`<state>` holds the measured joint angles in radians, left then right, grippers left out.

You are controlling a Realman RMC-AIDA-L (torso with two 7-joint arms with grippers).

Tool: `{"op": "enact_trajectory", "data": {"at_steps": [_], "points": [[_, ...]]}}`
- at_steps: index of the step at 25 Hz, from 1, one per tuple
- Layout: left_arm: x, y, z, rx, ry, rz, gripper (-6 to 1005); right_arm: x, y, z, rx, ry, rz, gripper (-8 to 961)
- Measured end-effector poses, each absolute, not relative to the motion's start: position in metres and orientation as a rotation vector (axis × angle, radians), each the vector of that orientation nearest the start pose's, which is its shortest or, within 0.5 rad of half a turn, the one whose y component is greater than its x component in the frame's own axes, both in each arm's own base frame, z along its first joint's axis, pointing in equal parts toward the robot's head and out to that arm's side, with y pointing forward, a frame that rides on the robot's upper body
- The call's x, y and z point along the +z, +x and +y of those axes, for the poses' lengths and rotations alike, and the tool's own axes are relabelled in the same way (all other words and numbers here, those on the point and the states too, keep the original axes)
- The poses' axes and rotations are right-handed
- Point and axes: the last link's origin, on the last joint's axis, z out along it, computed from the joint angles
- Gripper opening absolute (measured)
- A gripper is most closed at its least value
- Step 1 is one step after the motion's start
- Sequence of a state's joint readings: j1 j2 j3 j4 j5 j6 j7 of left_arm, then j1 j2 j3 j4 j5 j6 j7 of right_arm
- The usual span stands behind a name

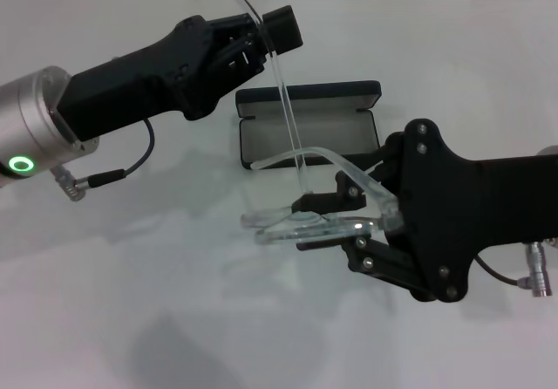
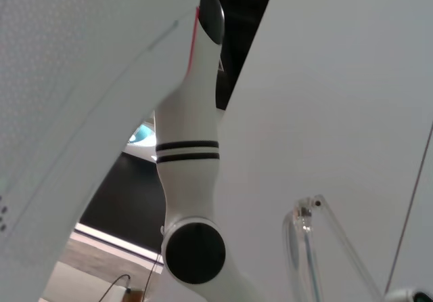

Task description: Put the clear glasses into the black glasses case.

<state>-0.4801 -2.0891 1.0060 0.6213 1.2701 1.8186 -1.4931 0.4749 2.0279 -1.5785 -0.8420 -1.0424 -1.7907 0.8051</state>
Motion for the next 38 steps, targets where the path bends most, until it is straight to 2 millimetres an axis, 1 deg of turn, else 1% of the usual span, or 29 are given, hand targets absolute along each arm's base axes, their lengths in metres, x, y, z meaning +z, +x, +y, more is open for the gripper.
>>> {"op": "enact_trajectory", "data": {"at_steps": [11,16,22,27,30,31,32,33,35,38], "points": [[0.016,-0.177,0.296,-1.655,-2.691,-0.440,83,-0.017,0.127,0.277,1.459,-2.685,-0.636,108],[0.014,-0.174,0.295,-1.657,-2.722,-0.419,83,-0.018,0.127,0.281,1.434,-2.673,-0.614,108],[0.012,-0.171,0.294,-1.656,-2.746,-0.409,83,-0.016,0.126,0.285,1.446,-2.650,-0.568,108],[0.013,-0.172,0.294,-1.657,-2.732,-0.395,83,-0.016,0.126,0.283,1.459,-2.669,-0.571,109],[0.017,-0.175,0.295,-1.674,-2.682,-0.386,83,-0.016,0.126,0.282,1.468,-2.683,-0.565,109],[0.021,-0.178,0.295,-1.684,-2.648,-0.386,83,-0.015,0.126,0.282,1.473,-2.694,-0.549,109],[0.028,-0.186,0.296,-1.694,-2.578,-0.396,83,-0.015,0.126,0.282,1.477,-2.707,-0.529,109],[0.028,-0.186,0.296,-1.694,-2.578,-0.396,83,-0.014,0.126,0.282,1.481,-2.722,-0.497,109],[0.035,-0.195,0.295,-1.694,-2.513,-0.413,83,-0.011,0.127,0.286,1.478,-2.752,-0.403,108],[0.042,-0.210,0.291,-1.667,-2.452,-0.451,83,-0.004,0.129,0.294,1.437,-2.778,-0.317,108]]}}
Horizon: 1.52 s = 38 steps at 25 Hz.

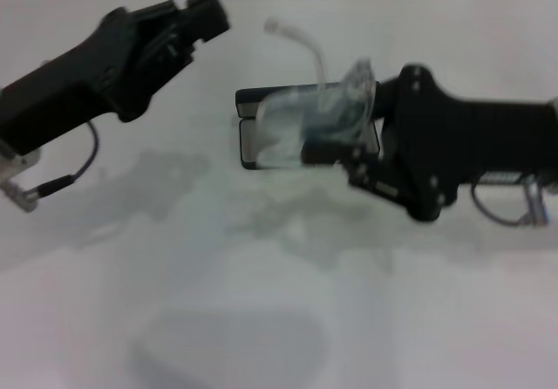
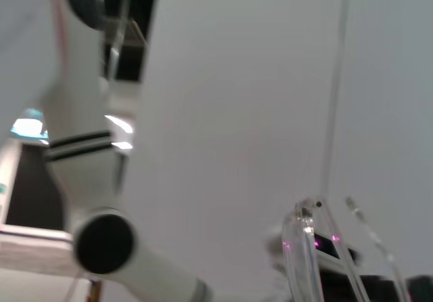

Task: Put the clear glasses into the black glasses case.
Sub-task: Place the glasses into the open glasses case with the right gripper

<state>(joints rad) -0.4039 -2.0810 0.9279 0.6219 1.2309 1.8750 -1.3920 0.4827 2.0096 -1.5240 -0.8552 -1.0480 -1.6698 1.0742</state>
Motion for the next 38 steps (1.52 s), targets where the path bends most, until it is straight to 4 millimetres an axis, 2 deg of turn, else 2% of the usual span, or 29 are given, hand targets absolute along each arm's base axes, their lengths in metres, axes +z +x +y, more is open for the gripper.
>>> {"op": "enact_trajectory", "data": {"at_steps": [3,6,10,15,19,25,30,38], "points": [[0.050,-0.229,0.284,-1.590,-2.424,-0.492,83,0.005,0.130,0.310,1.259,-2.852,-0.174,108],[0.057,-0.249,0.274,-1.499,-2.411,-0.539,83,0.014,0.127,0.330,0.934,-2.939,-0.019,108],[0.064,-0.268,0.260,-1.433,-2.388,-0.586,83,0.031,0.108,0.360,0.458,-2.995,0.111,108],[0.061,-0.270,0.256,-1.417,-2.397,-0.601,83,0.037,0.074,0.389,-0.011,-3.032,0.150,108],[0.054,-0.267,0.257,-1.416,-2.427,-0.607,83,0.023,0.062,0.407,-0.305,-2.987,0.171,108],[0.052,-0.266,0.256,-1.420,-2.433,-0.607,82,-0.012,0.056,0.408,-0.543,-2.987,0.098,109],[0.052,-0.266,0.256,-1.420,-2.433,-0.607,82,-0.029,0.057,0.411,-0.586,-2.937,0.009,109],[0.052,-0.263,0.259,-1.425,-2.437,-0.595,82,-0.043,0.063,0.415,-0.588,-2.913,-0.016,109]]}}
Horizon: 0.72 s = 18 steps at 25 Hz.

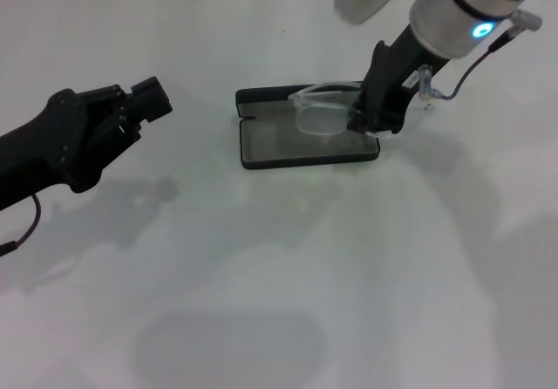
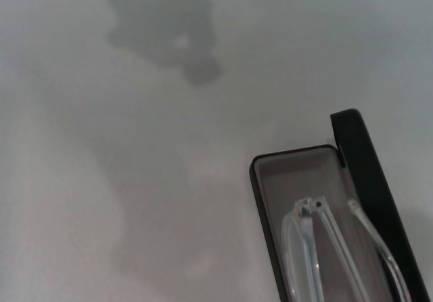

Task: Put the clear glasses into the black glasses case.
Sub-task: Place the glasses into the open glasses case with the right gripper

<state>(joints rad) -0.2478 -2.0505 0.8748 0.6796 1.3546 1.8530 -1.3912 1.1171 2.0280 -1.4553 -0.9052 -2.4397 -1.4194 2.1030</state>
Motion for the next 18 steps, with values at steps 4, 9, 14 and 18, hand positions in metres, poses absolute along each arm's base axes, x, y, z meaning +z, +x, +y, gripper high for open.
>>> {"op": "enact_trajectory", "data": {"at_steps": [4,9,14,18], "points": [[0.052,-0.262,0.260,-1.427,-2.439,-0.591,82,-0.052,0.066,0.413,-0.599,-2.907,-0.044,109],[0.052,-0.260,0.262,-1.429,-2.445,-0.583,82,-0.056,0.065,0.413,-0.602,-2.896,-0.076,108],[0.055,-0.264,0.261,-1.404,-2.458,-0.583,82,-0.060,0.065,0.414,-0.606,-2.886,-0.099,108],[0.056,-0.267,0.259,-1.332,-2.511,-0.575,82,-0.065,0.067,0.415,-0.595,-2.875,-0.096,108]]}}
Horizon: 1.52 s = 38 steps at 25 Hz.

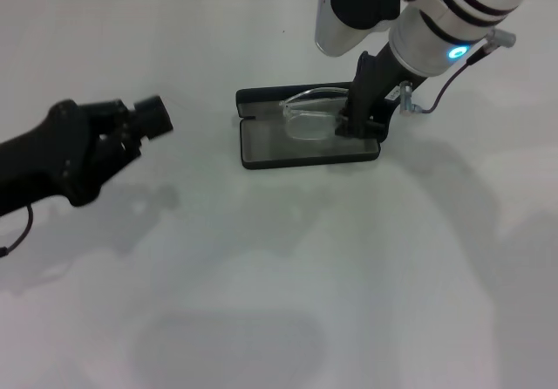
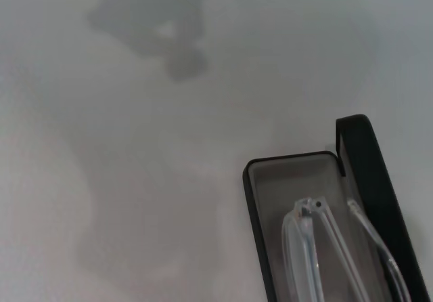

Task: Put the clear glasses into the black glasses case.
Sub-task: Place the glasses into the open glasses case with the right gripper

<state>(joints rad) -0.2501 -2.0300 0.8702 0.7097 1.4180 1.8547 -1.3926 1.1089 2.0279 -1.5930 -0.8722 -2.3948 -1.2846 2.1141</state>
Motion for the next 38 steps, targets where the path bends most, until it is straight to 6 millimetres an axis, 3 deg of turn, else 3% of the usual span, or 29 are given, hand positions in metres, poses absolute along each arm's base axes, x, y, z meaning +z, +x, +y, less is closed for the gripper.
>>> {"op": "enact_trajectory", "data": {"at_steps": [17,38], "points": [[0.047,-0.264,0.261,-1.007,-2.752,-0.475,82,-0.077,0.072,0.418,-0.558,-2.856,-0.111,109],[0.042,-0.260,0.262,-1.019,-2.758,-0.474,83,-0.088,0.077,0.416,-0.549,-2.875,-0.082,112]]}}
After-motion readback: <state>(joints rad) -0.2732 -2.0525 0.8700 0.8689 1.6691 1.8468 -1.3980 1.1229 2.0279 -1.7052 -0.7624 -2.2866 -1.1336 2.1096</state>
